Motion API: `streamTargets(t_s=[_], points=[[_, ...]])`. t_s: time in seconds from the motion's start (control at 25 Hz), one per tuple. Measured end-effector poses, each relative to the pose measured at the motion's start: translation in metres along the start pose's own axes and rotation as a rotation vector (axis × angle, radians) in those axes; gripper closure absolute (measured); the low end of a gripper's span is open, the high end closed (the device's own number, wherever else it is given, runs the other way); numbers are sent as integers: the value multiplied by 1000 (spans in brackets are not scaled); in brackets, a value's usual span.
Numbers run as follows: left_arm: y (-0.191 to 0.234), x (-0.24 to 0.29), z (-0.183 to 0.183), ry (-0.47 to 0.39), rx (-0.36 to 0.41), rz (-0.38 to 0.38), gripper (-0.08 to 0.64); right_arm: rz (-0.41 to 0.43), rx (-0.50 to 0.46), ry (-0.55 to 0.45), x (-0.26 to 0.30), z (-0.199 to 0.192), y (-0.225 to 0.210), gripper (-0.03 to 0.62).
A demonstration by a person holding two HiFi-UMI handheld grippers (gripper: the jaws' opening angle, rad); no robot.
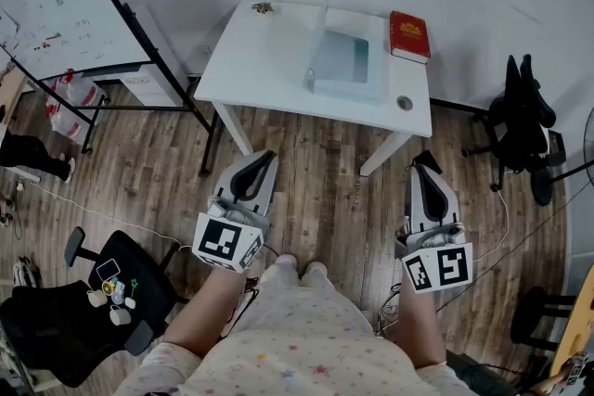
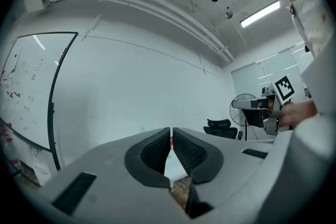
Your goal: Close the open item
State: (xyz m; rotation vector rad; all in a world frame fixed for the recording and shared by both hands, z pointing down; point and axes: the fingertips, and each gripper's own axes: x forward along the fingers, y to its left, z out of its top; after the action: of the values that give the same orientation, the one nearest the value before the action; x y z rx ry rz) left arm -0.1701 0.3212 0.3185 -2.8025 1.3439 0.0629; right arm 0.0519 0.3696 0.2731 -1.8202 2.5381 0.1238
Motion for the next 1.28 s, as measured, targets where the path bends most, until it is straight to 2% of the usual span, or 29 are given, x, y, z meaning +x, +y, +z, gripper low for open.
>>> streamTargets(t_s=[0.24,0.48,0.56,0.72,0.8,0.92,1.08,1.28], points=[[-4,-5,-2,6,12,3,537,-6,18,-22,-8,-2,5,592],[-12,-8,0,-2,-10,11,535,-29,65,-24,-28,-8,-10,587],[-14,-10,0,0,-20,27,500,-29,69,-19,-33,-10,-15,530],[-19,-8,-1,15,-23,54,317,-12,90,-21,-39,-13,-26,393],[-24,-5,-1,27,-20,54,299,-1,106,-31,-40,-13,-30,351],[-29,0,0,35,-17,45,288,14,118,-47,-37,-12,-33,326],[-24,9,-3,37,-5,48,287,33,121,-25,-27,-19,-33,306],[-8,46,-9,32,-15,41,285,9,119,-2,-8,-27,-54,298]])
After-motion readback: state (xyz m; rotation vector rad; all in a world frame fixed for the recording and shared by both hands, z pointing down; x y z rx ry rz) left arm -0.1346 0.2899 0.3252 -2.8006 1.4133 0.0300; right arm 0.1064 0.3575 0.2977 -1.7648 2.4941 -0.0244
